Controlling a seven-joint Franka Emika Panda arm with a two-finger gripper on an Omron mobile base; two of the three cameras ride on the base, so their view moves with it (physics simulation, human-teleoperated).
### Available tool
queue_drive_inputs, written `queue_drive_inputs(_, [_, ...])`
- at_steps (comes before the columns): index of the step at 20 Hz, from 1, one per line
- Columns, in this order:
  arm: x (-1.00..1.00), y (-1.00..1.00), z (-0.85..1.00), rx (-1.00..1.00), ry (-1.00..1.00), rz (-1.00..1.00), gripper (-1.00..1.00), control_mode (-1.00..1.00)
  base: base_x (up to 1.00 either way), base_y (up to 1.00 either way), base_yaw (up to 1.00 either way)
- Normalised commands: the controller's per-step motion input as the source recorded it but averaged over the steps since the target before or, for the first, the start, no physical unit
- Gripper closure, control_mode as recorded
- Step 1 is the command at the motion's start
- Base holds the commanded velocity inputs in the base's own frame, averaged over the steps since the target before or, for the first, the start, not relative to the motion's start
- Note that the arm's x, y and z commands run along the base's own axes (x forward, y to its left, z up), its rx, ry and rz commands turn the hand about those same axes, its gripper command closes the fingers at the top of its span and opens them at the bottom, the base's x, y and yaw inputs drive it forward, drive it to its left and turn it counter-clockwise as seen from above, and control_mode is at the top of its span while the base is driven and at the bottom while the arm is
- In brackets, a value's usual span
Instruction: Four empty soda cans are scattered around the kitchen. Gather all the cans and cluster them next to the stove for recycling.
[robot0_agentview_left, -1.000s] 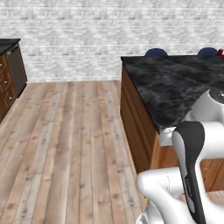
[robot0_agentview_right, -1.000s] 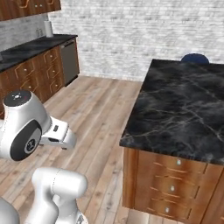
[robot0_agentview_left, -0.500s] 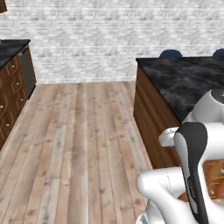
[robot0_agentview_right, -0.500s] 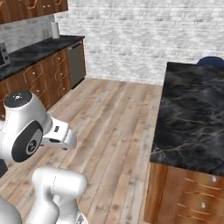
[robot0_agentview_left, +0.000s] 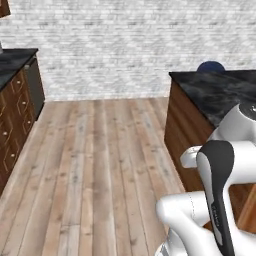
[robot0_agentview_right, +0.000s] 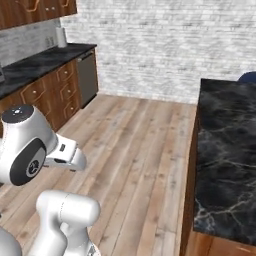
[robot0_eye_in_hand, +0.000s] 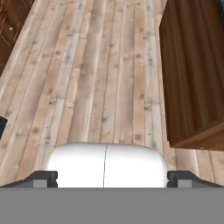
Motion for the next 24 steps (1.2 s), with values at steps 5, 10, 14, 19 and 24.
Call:
queue_drive_inputs(5, [0.00, 0.00, 0.00, 0.00, 0.00, 0.00, -1.00, 1.00, 1.00, 0.11, -0.07])
queue_drive_inputs(10, [0.00, 0.00, 0.00, 0.00, 0.00, 0.00, -1.00, 1.00, 1.00, 0.37, -0.08])
queue_drive_inputs(14, [0.00, 0.00, 0.00, 0.00, 0.00, 0.00, -1.00, 1.00, 1.00, 0.55, -0.09])
queue_drive_inputs(19, [0.00, 0.00, 0.00, 0.00, 0.00, 0.00, -1.00, 1.00, 0.98, 0.34, -0.07])
queue_drive_inputs(24, [0.00, 0.00, 0.00, 0.00, 0.00, 0.00, -1.00, 1.00, 0.98, 0.21, -0.07])
